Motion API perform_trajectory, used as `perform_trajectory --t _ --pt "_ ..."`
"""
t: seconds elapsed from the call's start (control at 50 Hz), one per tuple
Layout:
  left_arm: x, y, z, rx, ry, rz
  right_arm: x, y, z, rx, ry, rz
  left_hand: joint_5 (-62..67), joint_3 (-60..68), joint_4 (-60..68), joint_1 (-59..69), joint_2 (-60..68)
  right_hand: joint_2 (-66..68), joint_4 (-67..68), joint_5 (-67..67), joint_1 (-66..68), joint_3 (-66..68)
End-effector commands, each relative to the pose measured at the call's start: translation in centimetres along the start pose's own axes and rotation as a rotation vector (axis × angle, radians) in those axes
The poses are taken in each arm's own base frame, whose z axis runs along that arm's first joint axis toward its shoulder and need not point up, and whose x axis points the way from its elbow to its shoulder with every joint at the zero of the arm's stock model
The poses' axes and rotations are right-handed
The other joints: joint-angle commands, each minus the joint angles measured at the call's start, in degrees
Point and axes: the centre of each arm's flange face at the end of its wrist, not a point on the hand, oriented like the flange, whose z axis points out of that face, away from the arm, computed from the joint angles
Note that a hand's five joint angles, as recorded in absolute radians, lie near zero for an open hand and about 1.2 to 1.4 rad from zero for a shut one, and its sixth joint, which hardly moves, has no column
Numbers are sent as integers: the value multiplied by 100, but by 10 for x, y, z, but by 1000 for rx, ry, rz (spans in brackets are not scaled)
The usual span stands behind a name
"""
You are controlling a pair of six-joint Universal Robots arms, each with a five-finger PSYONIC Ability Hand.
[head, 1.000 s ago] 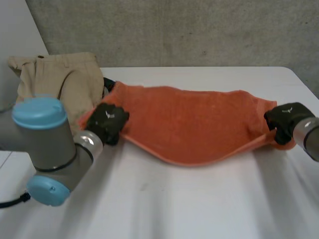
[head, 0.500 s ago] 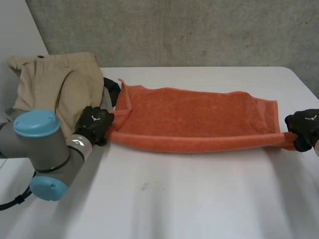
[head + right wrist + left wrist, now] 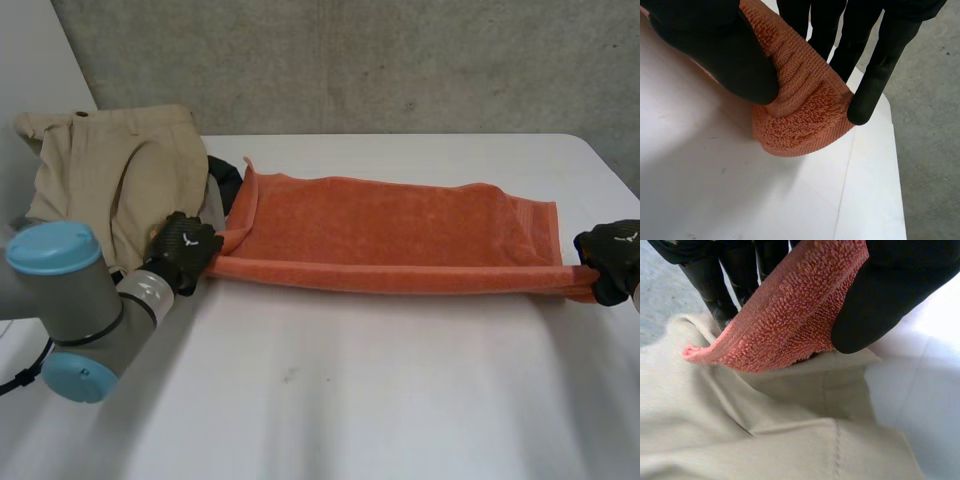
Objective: Fold the laundry.
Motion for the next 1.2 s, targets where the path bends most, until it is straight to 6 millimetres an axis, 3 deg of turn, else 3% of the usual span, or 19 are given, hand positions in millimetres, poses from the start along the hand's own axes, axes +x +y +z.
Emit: perform_trajectory --t 0.02,0.16,0.2,0.28,0.36,0.52,0.6,0.64,0.66,0.68,0.7,0.72,0.76,0.8,0.9,0.96,1.08,1.16,1.2 --pt "-18 -43 -59 25 -24 7 13 -19 -26 1 18 -98 1340 1267 1111 1432 1158 1253 1117 1199 1565 1159" --pt "-11 -64 -140 -93 107 -26 36 -6 -75 -226 -37 -342 1340 1267 1111 1432 1158 1253 1117 1199 1565 1159" --pt "-4 -59 -151 -149 159 -41 38 1 -88 -284 -72 -398 1340 1267 1111 1432 1158 1253 1117 1199 1565 1159" --pt "9 -52 -165 -241 256 -69 38 11 -89 -308 -88 -415 1340 1267 1111 1432 1158 1253 1117 1199 1565 1159" --pt "10 -48 -154 -243 258 -74 37 17 -82 -294 -80 -392 1340 1267 1111 1432 1158 1253 1117 1199 1565 1159" --pt "3 -47 -79 -176 207 -132 48 20 -28 -216 1 -321 1340 1267 1111 1432 1158 1253 1117 1199 1565 1159" --pt "-10 -73 -37 -84 128 -91 61 -10 8 -111 125 -313 1340 1267 1111 1432 1158 1253 1117 1199 1565 1159" --pt "-32 -101 -17 -12 6 -67 71 -28 17 -61 200 -306 1340 1267 1111 1432 1158 1253 1117 1199 1565 1159" --pt "-47 -117 -11 31 -63 -62 92 -65 22 53 334 -275 1340 1267 1111 1432 1158 1253 1117 1199 1565 1159" --pt "-69 -143 -6 108 -163 -65 95 -71 22 72 353 -268 1340 1267 1111 1432 1158 1253 1117 1199 1565 1159" --pt "-81 -157 -5 156 -213 -66 112 -100 21 177 444 -224 1340 1267 1111 1432 1158 1253 1117 1199 1565 1159" --pt "-105 -186 -4 270 -314 -64 121 -115 19 237 486 -198 1340 1267 1111 1432 1158 1253 1117 1199 1565 1159" --pt "-126 -209 -6 373 -403 -68 137 -141 13 360 551 -132 1340 1267 1111 1432 1158 1253 1117 1199 1565 1159" --pt "-144 -236 -11 504 -488 -81 147 -158 8 444 587 -82 1340 1267 1111 1432 1158 1253 1117 1199 1565 1159" --pt "-163 -259 -21 647 -579 -122 164 -181 -2 562 618 23 1340 1267 1111 1432 1158 1253 1117 1199 1565 1159" --pt "-160 -254 -19 623 -565 -127 162 -179 -2 551 598 39 1340 1267 1111 1432 1158 1253 1117 1199 1565 1159" --pt "-128 -211 -4 470 -456 -128 146 -162 7 466 492 25 1340 1267 1111 1432 1158 1253 1117 1199 1565 1159" --pt "-104 -180 2 376 -385 -135 129 -141 19 391 396 15 1340 1267 1111 1432 1158 1253 1117 1199 1565 1159" --pt "-85 -160 4 314 -333 -140 112 -118 34 318 316 -4 1340 1267 1111 1432 1158 1253 1117 1199 1565 1159"
